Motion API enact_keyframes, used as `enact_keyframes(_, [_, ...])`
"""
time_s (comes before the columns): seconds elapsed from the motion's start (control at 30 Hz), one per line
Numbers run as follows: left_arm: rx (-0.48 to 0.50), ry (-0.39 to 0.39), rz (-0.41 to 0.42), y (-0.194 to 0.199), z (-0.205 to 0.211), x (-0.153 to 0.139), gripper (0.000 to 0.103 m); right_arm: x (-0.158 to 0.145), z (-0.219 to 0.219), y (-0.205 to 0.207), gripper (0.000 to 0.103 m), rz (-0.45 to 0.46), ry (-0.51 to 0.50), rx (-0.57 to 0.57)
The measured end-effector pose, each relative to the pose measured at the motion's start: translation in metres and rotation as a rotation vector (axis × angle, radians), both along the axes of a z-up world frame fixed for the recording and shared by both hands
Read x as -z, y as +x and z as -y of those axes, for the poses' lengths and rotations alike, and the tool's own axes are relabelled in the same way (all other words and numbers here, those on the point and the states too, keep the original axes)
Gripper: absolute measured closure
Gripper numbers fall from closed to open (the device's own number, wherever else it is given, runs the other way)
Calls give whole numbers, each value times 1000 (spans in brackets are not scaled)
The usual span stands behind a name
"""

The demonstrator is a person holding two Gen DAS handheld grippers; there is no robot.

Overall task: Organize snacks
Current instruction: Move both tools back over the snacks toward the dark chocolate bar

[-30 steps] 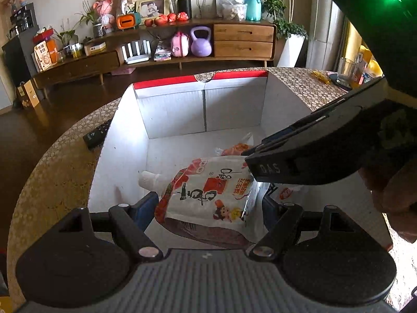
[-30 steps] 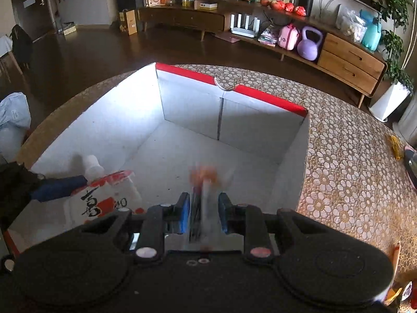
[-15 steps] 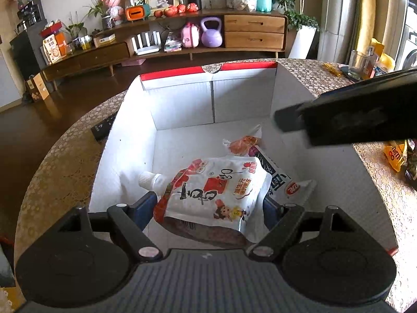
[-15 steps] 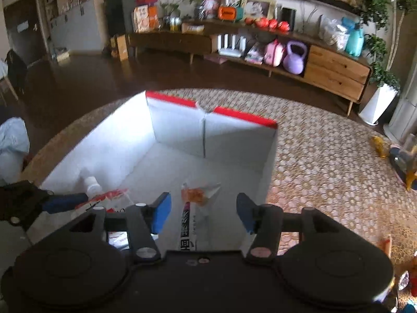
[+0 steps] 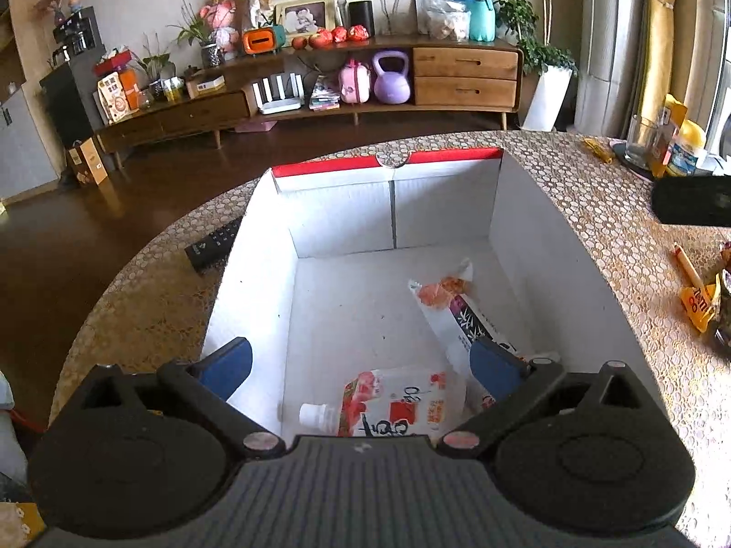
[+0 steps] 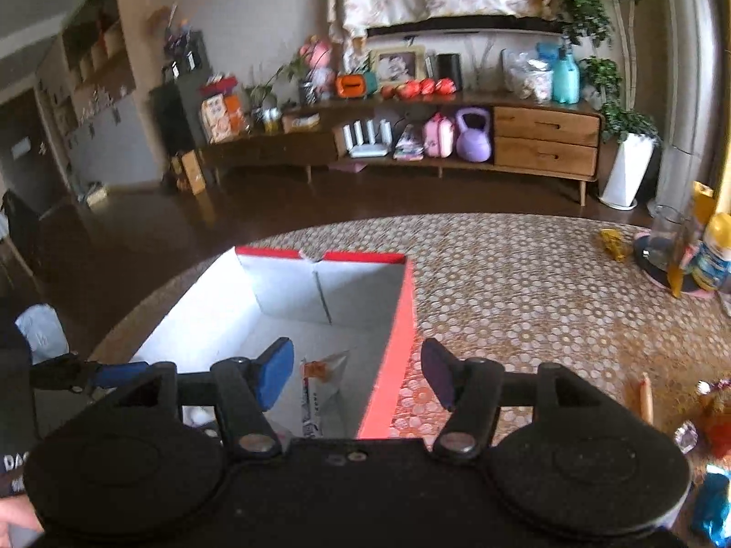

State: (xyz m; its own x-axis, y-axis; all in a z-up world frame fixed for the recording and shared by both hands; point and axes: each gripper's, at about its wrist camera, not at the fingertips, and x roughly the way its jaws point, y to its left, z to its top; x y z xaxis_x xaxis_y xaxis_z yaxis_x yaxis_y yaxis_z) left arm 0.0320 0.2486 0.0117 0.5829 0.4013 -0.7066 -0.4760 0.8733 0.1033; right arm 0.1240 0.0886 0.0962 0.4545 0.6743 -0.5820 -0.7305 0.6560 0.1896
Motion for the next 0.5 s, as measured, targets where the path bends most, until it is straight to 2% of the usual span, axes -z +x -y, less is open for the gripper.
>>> enact_keyframes(0.1, [9,0,15,-2,6,-4,1,0,17,1,41,-1,28,37])
enact_keyframes(0.3, [68,15,99,-1,33,-20,1,10,70,-1,41,23,91,169])
enact_keyframes(0.5, [146,8,154,9,63,-28,1,27,121,2,40,21,89,311])
